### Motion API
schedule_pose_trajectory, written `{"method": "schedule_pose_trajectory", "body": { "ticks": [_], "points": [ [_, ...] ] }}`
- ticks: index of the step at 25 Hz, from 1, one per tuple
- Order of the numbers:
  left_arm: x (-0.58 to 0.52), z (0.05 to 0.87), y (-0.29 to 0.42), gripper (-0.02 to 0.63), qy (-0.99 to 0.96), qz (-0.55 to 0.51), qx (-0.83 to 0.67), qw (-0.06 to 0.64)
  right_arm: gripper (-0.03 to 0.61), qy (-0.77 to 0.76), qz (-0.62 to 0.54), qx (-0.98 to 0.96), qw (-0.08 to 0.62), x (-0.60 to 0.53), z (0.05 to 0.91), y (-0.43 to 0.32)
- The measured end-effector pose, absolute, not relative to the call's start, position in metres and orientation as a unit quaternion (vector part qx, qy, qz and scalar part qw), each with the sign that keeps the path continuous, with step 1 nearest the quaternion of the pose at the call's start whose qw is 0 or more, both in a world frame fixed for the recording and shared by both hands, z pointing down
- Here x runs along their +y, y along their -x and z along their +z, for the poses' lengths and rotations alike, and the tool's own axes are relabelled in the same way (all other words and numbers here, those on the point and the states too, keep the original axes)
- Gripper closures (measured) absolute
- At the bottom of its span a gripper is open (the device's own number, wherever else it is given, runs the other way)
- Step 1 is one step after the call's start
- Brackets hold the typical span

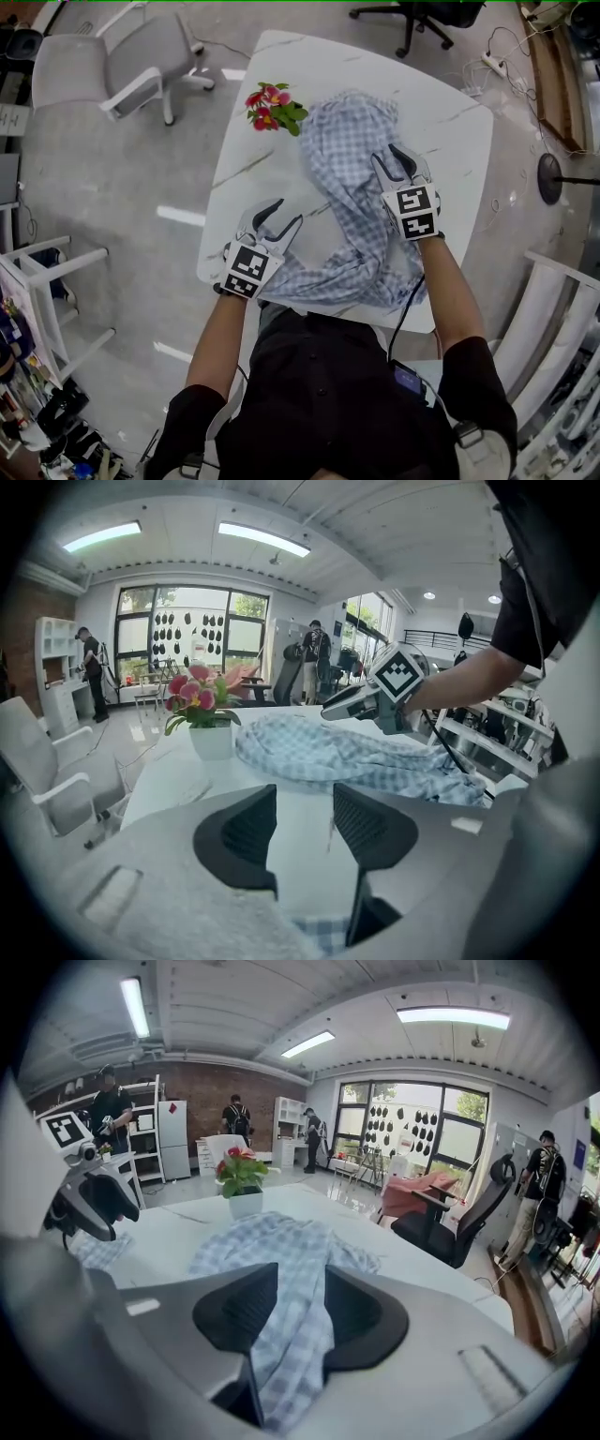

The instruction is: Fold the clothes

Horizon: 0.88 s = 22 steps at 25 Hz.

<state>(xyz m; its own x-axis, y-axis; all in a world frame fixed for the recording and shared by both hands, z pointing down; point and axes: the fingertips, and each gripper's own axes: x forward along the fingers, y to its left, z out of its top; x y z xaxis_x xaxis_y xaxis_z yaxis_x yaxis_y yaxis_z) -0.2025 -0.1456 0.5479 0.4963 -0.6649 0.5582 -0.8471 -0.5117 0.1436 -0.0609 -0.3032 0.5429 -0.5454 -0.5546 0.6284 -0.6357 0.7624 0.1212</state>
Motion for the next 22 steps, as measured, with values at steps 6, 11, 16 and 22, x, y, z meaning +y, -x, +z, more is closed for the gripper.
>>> {"method": "schedule_pose_trajectory", "body": {
  "ticks": [6,11,16,22],
  "points": [
    [-0.189,0.557,0.196,0.408,-0.822,0.216,-0.479,0.220,0.420,-0.342,0.054,-0.872,0.346,-0.331,0.547,0.046],
    [-0.225,0.560,0.191,0.408,-0.804,0.205,-0.502,0.244,0.424,-0.351,0.039,-0.867,0.352,-0.367,0.548,0.033],
    [-0.262,0.570,0.193,0.379,-0.775,0.202,-0.530,0.280,0.433,-0.365,0.097,-0.856,0.352,-0.404,0.571,0.026],
    [-0.280,0.596,0.193,0.371,-0.745,0.222,-0.554,0.298,0.405,-0.374,0.173,-0.845,0.340,-0.424,0.598,0.029]
  ]
}}
